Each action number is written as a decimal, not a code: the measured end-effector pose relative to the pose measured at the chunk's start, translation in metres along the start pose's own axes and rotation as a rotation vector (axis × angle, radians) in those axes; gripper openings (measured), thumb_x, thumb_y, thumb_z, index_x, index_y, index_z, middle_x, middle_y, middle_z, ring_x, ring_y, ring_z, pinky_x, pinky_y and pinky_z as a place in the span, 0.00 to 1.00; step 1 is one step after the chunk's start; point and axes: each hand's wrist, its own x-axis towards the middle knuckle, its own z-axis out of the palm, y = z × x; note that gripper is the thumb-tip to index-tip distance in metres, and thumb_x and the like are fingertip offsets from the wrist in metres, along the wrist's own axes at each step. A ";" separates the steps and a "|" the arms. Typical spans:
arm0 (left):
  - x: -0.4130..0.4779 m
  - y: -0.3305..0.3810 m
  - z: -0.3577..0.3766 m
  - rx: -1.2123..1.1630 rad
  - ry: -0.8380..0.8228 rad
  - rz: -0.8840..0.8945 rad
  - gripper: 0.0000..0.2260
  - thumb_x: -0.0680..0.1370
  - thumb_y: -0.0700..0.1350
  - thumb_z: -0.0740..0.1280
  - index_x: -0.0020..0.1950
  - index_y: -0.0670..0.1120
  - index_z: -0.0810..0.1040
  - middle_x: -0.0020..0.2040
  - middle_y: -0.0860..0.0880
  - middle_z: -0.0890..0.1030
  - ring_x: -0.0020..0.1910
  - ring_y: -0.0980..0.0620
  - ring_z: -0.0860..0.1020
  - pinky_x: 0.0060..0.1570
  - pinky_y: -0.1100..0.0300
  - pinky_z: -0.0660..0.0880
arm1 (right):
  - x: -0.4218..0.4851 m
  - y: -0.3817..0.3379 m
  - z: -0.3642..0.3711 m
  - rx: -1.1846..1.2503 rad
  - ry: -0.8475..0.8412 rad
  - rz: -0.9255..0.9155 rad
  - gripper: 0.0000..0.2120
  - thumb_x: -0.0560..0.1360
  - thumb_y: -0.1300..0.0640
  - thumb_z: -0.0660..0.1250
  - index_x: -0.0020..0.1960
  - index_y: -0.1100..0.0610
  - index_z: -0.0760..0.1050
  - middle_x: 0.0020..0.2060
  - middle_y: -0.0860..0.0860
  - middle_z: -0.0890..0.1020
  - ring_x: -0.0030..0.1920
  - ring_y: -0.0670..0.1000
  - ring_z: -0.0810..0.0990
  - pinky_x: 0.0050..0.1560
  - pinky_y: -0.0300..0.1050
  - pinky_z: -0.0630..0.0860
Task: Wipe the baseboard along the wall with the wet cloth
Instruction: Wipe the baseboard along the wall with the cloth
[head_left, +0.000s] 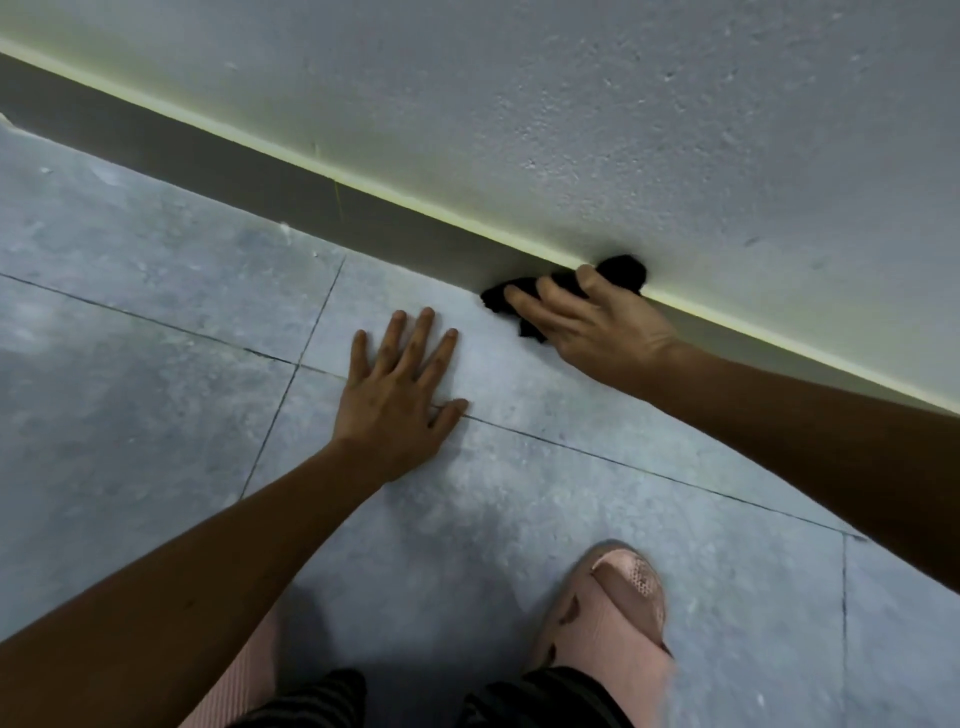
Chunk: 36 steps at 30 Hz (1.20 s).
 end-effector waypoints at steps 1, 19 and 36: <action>0.001 0.002 0.001 -0.002 -0.003 -0.012 0.33 0.75 0.66 0.40 0.77 0.53 0.39 0.79 0.47 0.38 0.77 0.45 0.37 0.73 0.41 0.38 | -0.009 -0.002 0.008 -0.017 0.020 0.036 0.25 0.80 0.57 0.55 0.76 0.55 0.60 0.78 0.54 0.45 0.74 0.54 0.55 0.67 0.56 0.60; -0.006 0.041 0.010 0.064 -0.062 0.139 0.33 0.77 0.65 0.42 0.77 0.52 0.37 0.78 0.46 0.37 0.77 0.44 0.38 0.73 0.41 0.38 | -0.046 -0.011 0.024 0.097 0.040 0.255 0.12 0.71 0.57 0.67 0.52 0.47 0.83 0.64 0.51 0.69 0.50 0.56 0.70 0.38 0.47 0.64; 0.008 0.066 0.010 0.058 -0.066 0.117 0.34 0.77 0.66 0.45 0.77 0.53 0.36 0.78 0.47 0.36 0.76 0.44 0.36 0.72 0.39 0.38 | -0.048 -0.034 0.055 0.173 0.150 0.223 0.21 0.73 0.60 0.58 0.61 0.53 0.80 0.70 0.50 0.70 0.54 0.55 0.73 0.39 0.45 0.69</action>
